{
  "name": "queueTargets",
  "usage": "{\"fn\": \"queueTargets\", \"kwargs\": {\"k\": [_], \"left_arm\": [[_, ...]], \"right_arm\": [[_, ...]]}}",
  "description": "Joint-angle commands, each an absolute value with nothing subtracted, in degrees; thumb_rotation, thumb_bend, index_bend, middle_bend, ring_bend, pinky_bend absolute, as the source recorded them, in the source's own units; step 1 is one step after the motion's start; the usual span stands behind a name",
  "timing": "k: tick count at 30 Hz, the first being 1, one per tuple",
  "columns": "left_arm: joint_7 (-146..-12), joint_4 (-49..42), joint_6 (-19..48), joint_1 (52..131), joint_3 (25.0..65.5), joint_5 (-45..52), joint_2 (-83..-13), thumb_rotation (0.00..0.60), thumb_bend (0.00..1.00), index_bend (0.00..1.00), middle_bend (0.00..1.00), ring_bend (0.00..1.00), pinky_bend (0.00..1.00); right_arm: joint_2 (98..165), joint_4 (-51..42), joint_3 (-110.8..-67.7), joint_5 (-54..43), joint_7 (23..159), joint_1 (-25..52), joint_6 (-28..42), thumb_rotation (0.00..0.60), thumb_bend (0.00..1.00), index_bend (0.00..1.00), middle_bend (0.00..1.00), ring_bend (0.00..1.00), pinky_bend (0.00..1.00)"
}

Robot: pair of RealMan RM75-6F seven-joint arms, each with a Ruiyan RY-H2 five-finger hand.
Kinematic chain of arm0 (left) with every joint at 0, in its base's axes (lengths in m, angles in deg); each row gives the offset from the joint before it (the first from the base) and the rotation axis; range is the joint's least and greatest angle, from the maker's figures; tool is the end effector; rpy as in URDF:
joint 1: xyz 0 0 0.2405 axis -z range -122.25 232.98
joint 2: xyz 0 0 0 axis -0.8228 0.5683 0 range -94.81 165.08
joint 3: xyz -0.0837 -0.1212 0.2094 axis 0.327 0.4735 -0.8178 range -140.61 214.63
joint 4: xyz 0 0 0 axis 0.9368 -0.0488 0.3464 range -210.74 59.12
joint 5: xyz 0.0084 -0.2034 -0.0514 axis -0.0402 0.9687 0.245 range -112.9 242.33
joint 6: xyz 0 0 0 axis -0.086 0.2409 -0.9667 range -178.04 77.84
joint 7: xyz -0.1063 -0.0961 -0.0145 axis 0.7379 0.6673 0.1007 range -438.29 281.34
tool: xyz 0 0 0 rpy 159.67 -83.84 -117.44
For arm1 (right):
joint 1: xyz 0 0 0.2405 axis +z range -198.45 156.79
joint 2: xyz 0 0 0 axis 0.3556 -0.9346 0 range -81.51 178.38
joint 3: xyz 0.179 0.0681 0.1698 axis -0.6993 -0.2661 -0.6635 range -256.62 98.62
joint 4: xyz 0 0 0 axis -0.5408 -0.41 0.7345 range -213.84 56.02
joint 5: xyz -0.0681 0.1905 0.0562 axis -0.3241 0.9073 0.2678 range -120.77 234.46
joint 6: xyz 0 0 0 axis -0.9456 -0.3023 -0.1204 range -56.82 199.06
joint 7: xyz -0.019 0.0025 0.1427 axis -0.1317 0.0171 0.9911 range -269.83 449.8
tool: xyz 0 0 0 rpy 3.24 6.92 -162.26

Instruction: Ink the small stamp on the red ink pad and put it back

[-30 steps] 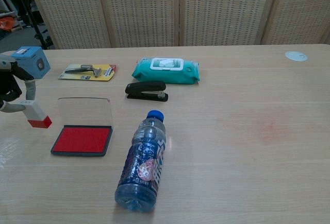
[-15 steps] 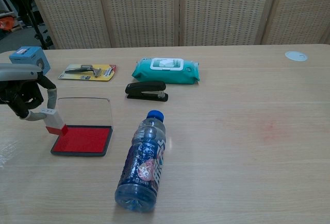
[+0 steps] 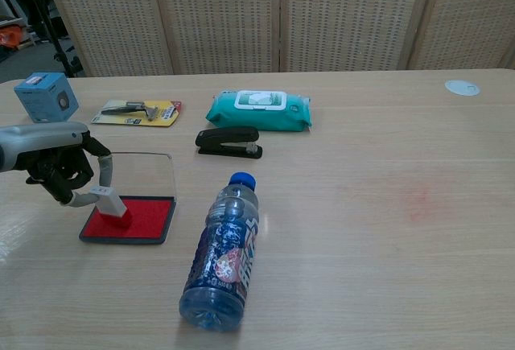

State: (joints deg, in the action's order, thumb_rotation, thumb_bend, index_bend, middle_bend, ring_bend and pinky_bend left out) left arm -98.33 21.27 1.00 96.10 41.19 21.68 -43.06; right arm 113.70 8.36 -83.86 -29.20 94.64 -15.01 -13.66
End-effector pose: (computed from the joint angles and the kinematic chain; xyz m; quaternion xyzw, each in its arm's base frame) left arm -0.2051 0.3070 0.0066 -0.6933 -0.5375 -0.2549 0.4068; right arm -0.3206 -0.1949 0.1659 0.5859 -0.3779 0.4088 0.5888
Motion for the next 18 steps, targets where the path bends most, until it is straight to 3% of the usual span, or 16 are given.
{"fn": "queueTargets", "kwargs": {"k": [1, 18], "left_arm": [[-98.69, 21.03, 0.92, 96.52, 41.27, 22.53, -43.50, 0.600, 0.39, 0.61, 0.89, 0.91, 0.87], [-100.75, 18.53, 0.86, 98.14, 40.65, 25.49, -45.81, 0.600, 0.39, 0.61, 0.89, 0.91, 0.87]], "right_arm": [[113.69, 8.29, -83.88, -29.13, 94.79, -15.01, -13.64, 0.600, 0.00, 0.00, 0.00, 0.00, 0.00], [113.47, 8.22, -83.98, -28.88, 95.51, -14.96, -13.42, 0.600, 0.00, 0.00, 0.00, 0.00, 0.00]]}}
